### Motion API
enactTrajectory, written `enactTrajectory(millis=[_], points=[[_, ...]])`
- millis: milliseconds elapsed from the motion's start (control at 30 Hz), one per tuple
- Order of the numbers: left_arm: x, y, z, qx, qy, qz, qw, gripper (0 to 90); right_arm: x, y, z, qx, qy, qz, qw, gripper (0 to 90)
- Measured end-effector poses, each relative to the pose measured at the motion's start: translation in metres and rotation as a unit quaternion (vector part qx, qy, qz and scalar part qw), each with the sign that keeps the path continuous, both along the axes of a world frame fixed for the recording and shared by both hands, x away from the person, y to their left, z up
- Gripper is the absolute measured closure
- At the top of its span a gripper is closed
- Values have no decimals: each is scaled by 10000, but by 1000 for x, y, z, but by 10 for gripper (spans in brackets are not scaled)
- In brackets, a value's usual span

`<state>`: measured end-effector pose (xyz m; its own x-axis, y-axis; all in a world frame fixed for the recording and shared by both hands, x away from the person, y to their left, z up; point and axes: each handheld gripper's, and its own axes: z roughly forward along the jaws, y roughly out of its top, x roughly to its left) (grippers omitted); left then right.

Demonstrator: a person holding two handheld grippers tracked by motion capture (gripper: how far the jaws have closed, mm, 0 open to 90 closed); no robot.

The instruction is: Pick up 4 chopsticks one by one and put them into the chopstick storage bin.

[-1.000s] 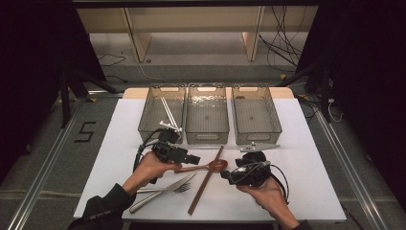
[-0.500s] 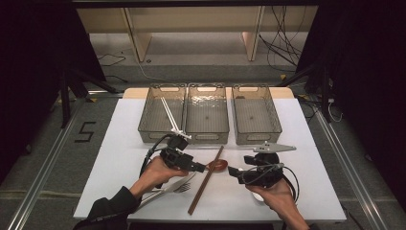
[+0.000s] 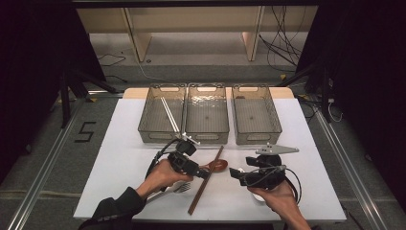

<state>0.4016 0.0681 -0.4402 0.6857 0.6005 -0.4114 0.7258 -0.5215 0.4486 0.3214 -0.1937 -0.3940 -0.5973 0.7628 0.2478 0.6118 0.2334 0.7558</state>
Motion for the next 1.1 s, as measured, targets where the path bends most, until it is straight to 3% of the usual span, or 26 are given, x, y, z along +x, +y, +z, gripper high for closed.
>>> enactTrajectory(millis=[367,833,1100], points=[[5,-8,-11,146,105,-36,9998,506,-2,7,-2,-43,-8,151,9999,249],[8,-17,-23,397,45,-133,9991,712,-1,7,-2,-23,23,183,9998,252],[9,-19,-27,416,102,-163,9989,750,-1,7,-1,6,19,200,9998,254]])
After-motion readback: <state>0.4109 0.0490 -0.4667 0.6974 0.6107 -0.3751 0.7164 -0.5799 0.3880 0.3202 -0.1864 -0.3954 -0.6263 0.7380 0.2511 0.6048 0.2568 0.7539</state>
